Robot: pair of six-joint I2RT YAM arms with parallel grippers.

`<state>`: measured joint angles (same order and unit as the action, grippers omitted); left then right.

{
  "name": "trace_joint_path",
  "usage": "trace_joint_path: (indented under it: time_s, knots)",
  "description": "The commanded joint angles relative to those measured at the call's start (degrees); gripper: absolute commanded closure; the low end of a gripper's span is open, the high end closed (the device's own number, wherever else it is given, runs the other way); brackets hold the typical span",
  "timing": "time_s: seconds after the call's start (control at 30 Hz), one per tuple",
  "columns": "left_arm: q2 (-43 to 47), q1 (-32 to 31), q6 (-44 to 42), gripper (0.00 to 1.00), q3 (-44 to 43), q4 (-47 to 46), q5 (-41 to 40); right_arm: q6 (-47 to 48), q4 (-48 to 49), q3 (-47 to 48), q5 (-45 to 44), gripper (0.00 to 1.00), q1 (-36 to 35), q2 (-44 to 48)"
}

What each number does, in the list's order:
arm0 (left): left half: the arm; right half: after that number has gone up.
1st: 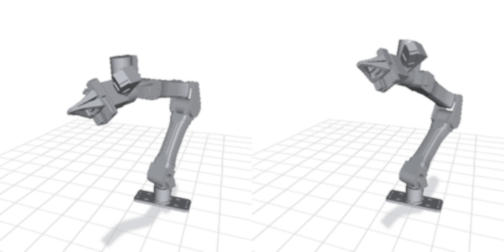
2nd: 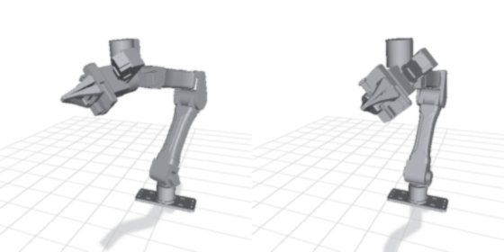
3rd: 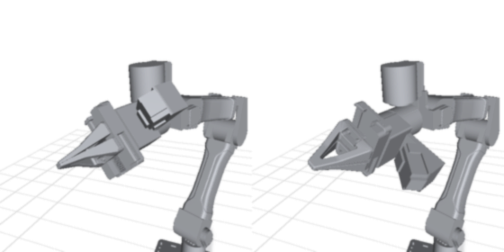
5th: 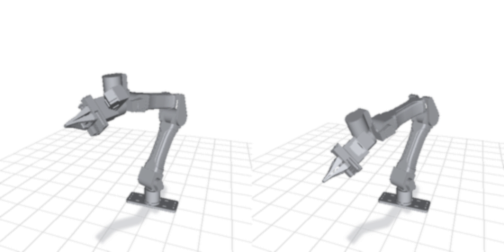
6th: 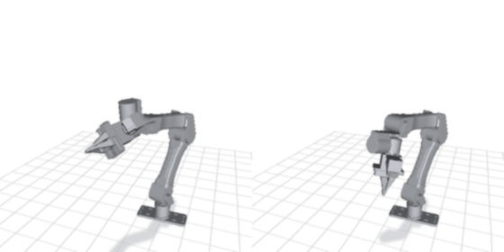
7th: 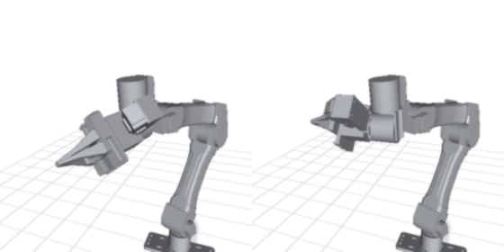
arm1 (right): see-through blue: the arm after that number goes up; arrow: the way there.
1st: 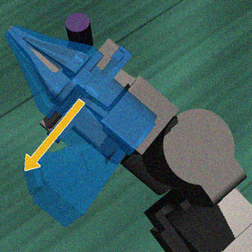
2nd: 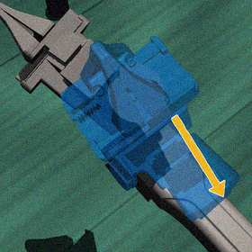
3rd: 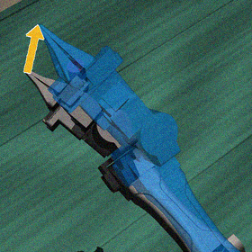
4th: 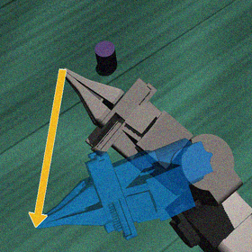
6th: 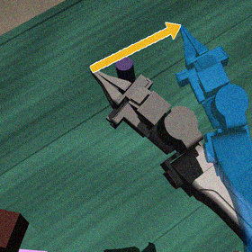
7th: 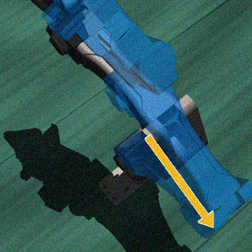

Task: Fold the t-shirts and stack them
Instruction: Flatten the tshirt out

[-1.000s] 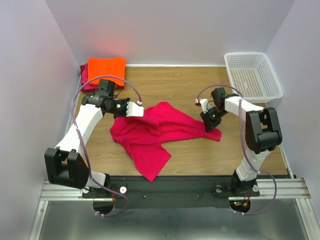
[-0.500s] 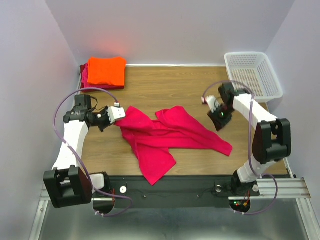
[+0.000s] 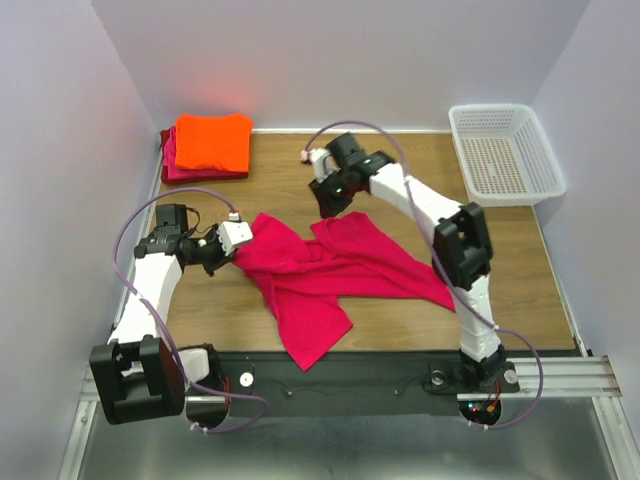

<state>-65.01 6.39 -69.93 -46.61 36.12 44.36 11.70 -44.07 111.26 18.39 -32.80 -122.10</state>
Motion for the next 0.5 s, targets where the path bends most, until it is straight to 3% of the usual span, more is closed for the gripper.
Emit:
trace_joint_path:
  time_s: [0.0, 0.47]
  knots:
    - [2.9, 0.0, 3.8, 1.00, 1.9, -3.2, 2.0, -6.9, 5.0, 6.1, -5.3, 0.65, -3.7, -5.1]
    - [2.7, 0.1, 4.3, 1.00, 3.5, -5.2, 0.8, -7.5, 7.1, 10.4, -14.1, 0.64, -7.4, -16.2]
